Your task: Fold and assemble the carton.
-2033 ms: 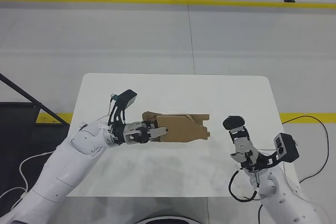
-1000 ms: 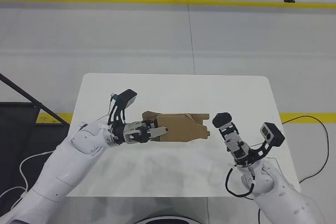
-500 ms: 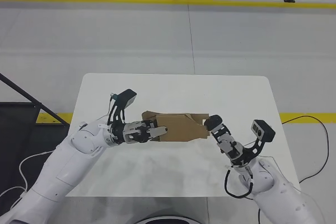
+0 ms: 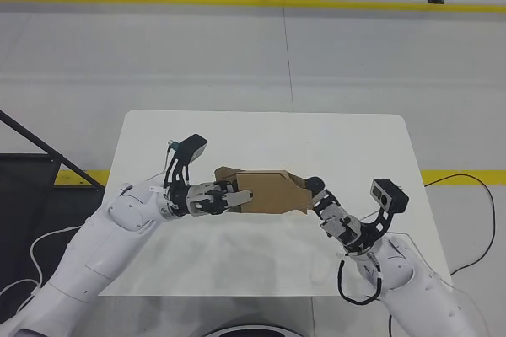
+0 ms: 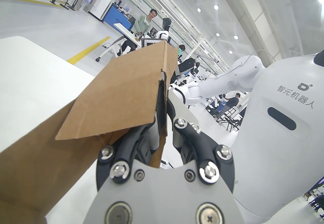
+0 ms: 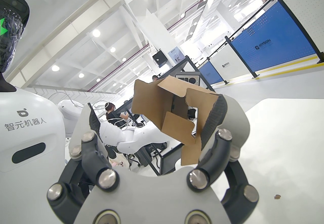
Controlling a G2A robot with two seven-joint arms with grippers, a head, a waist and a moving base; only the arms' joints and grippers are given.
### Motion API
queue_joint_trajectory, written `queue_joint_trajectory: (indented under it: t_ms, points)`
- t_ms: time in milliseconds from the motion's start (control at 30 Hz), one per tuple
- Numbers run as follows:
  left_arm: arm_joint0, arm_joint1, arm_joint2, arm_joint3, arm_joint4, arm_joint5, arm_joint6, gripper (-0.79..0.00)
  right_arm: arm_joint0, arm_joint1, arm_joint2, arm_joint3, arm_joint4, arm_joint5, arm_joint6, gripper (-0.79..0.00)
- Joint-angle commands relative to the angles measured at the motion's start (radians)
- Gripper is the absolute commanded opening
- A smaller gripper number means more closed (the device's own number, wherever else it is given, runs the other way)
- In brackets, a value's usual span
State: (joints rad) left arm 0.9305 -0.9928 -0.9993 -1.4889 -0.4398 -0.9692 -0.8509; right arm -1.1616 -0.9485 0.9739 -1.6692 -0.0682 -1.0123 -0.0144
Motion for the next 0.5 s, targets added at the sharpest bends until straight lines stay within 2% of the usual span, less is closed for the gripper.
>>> queue_joint_trajectory:
  t_ms: [0,467]
  points:
    - [-0.001,0.000,0.001,0.001,0.000,0.000,0.000,-0.785,0.001,-0.002,0.000,-0.002,-0.001,0.000,0.011,0.000]
    - [-0.007,0.000,0.010,0.003,-0.005,0.003,-0.003,-0.785,0.029,-0.024,-0.022,0.010,0.007,0.000,0.084,0.000]
